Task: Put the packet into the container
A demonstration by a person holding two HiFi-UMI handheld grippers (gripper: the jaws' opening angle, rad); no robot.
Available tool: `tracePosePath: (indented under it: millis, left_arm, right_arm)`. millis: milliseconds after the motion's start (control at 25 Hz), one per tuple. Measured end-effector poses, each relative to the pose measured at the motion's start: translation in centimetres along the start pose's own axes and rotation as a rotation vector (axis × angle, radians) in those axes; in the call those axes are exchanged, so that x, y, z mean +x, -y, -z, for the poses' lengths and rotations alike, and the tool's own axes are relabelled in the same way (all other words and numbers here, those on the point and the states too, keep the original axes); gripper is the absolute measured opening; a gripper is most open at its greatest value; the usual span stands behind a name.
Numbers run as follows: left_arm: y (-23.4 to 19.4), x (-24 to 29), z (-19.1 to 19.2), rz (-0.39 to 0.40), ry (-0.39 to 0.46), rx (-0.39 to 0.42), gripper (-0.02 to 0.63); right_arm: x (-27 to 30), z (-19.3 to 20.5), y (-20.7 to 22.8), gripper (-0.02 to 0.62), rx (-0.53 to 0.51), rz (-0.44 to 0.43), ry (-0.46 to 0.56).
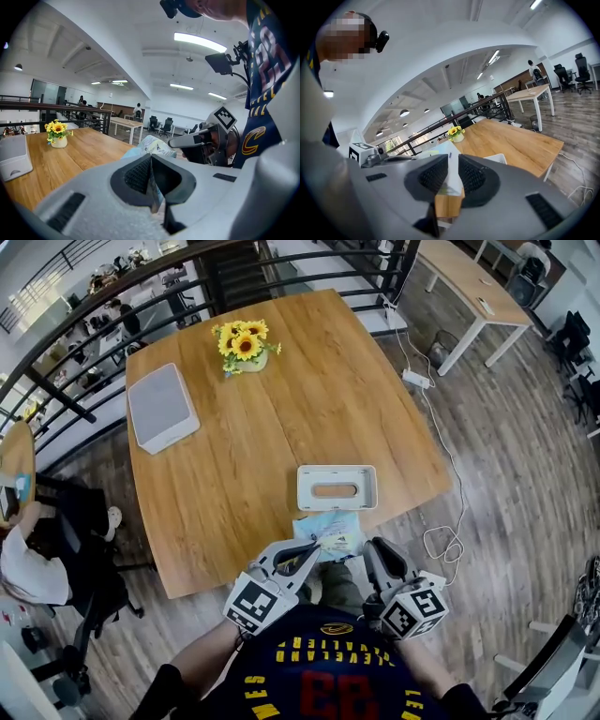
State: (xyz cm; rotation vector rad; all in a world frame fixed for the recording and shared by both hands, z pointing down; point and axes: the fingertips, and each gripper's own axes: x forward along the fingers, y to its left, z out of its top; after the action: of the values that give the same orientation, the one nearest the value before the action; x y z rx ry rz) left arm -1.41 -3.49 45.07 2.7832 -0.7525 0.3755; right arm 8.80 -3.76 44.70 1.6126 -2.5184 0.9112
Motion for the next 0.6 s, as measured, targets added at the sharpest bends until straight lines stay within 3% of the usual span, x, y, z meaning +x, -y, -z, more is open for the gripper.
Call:
tracePosePath:
  millis: [600]
  left_arm:
    - [-4.4,6.7,-2.7,-0.091,-0.041,0.133,0.006]
  right_arm:
    - [5.8,-4.0,4.9,0.077,0.055,-0.135,-0.095]
